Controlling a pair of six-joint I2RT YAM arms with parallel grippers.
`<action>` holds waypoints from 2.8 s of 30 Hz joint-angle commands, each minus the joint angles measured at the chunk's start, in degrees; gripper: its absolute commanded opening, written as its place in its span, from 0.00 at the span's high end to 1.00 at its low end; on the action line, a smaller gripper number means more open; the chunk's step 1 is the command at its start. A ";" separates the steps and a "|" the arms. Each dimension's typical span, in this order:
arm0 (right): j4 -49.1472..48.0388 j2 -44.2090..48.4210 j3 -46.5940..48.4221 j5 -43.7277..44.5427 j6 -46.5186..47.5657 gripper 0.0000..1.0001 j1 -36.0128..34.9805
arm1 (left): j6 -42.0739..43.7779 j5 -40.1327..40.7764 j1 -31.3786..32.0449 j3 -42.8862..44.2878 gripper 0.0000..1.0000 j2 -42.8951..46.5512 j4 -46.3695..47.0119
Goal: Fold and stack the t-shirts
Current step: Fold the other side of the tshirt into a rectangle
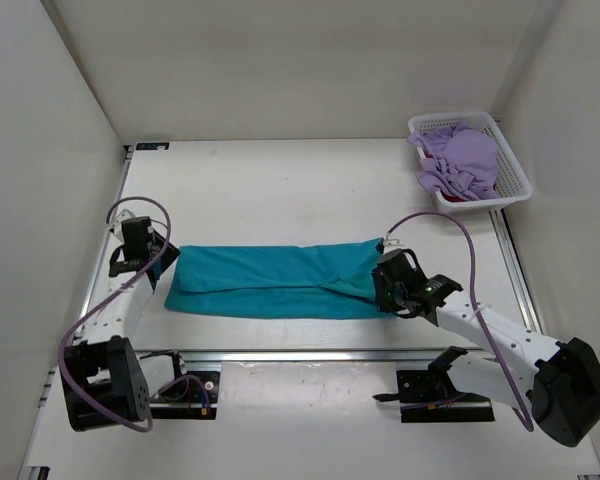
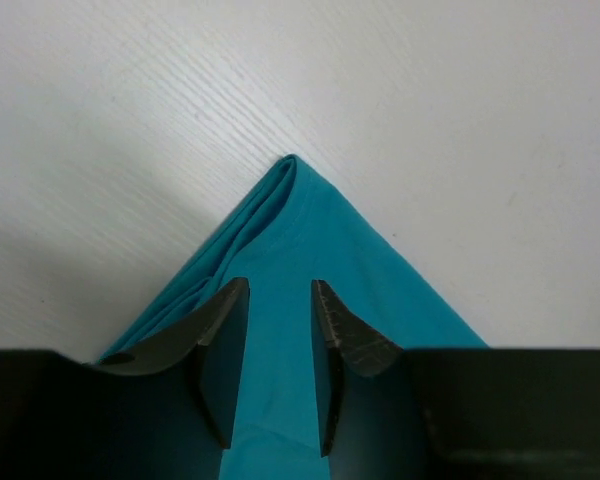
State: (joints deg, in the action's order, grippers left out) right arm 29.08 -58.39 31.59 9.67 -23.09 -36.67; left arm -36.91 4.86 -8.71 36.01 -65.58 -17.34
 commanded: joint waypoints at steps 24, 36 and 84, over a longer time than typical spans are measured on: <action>-37.69 -25.36 10.24 -31.30 5.07 0.55 7.76 | -6.42 -9.87 22.32 -11.93 0.62 -0.33 20.51; -37.43 -23.80 4.97 -28.94 3.58 0.69 3.54 | -8.36 -11.72 24.97 -13.07 0.61 0.36 24.99; -12.64 -20.62 13.32 -12.05 -8.72 0.85 -12.55 | -11.35 -12.95 30.95 -11.75 0.61 -0.95 29.21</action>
State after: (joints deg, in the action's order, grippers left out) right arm 16.05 -79.09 42.83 -3.92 -28.40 -47.55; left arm -47.97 -7.22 22.11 22.90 -67.31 10.44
